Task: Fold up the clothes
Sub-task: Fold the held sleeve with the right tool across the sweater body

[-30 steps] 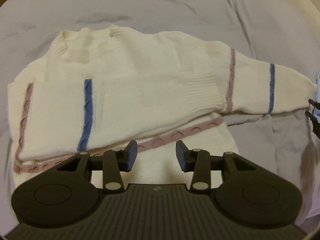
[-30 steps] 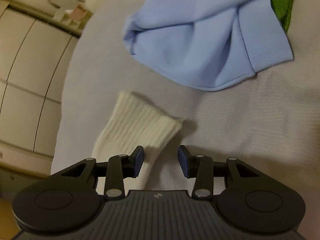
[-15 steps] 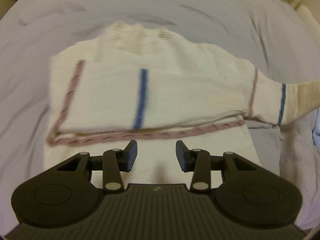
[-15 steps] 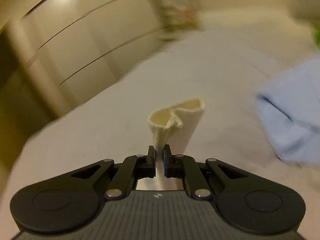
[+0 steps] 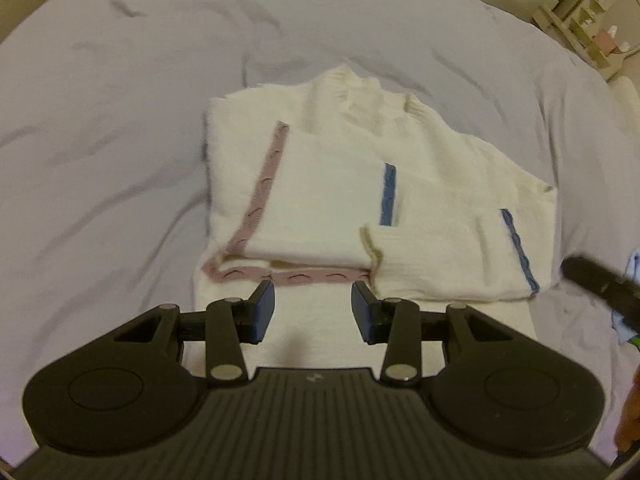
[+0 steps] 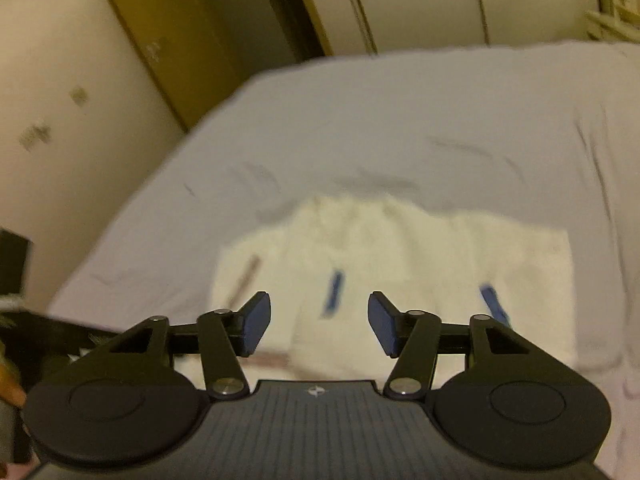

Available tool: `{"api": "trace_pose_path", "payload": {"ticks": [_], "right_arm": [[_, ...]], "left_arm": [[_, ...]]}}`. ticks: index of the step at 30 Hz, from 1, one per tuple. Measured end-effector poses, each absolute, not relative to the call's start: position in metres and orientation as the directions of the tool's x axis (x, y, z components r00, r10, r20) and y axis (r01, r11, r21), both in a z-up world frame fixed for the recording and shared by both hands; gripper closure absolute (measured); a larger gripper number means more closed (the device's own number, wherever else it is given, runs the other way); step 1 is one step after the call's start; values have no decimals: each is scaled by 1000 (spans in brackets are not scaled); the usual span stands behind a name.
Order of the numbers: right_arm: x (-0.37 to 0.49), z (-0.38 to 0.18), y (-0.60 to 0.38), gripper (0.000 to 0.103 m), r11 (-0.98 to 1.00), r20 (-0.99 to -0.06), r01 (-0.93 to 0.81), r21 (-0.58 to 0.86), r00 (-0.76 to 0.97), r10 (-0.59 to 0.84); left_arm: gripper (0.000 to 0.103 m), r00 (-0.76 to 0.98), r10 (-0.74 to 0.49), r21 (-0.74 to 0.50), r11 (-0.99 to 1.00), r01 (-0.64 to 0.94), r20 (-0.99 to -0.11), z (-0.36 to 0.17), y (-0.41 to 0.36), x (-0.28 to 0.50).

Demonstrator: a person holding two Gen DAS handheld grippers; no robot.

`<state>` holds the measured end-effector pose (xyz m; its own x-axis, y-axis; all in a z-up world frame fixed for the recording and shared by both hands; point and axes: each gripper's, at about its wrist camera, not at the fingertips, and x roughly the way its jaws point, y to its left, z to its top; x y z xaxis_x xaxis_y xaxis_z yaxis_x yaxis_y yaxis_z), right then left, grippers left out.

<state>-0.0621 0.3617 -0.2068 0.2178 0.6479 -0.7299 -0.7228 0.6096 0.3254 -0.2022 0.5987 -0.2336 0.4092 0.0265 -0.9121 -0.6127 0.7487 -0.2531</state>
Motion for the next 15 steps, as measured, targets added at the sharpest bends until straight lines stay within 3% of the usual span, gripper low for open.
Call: {"api": "trace_pose_path", "payload": {"ticks": [6, 15], "right_arm": [[-55, -234, 320, 47, 759, -816, -561, 329, 236, 528], [-27, -251, 263, 47, 826, -847, -479, 298, 266, 460]], "left_arm": [[66, 406, -32, -281, 771, -571, -913, -256, 589, -170], [64, 375, -57, -266, 802, -534, -925, -291, 562, -126]]}}
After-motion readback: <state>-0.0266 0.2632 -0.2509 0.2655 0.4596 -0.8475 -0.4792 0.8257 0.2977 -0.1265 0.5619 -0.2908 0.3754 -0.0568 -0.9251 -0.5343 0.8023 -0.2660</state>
